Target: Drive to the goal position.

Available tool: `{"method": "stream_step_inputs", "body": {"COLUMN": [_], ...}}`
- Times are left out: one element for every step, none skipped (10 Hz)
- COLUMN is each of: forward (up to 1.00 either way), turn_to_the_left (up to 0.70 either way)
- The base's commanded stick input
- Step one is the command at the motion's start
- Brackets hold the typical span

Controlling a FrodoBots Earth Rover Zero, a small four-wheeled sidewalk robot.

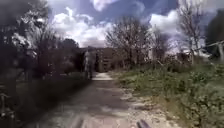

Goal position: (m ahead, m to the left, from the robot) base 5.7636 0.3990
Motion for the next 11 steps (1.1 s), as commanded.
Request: {"method": "stream_step_inputs", "body": {"forward": [1.00, 1.00, 1.00, 1.00, 1.00, 1.00, 1.00, 1.00, 1.00, 1.00, 1.00], "turn_to_the_left": [-0.03, 0.00, -0.03, -0.06, -0.10, -0.14, -0.18, -0.21, -0.25, -0.24, -0.18]}}
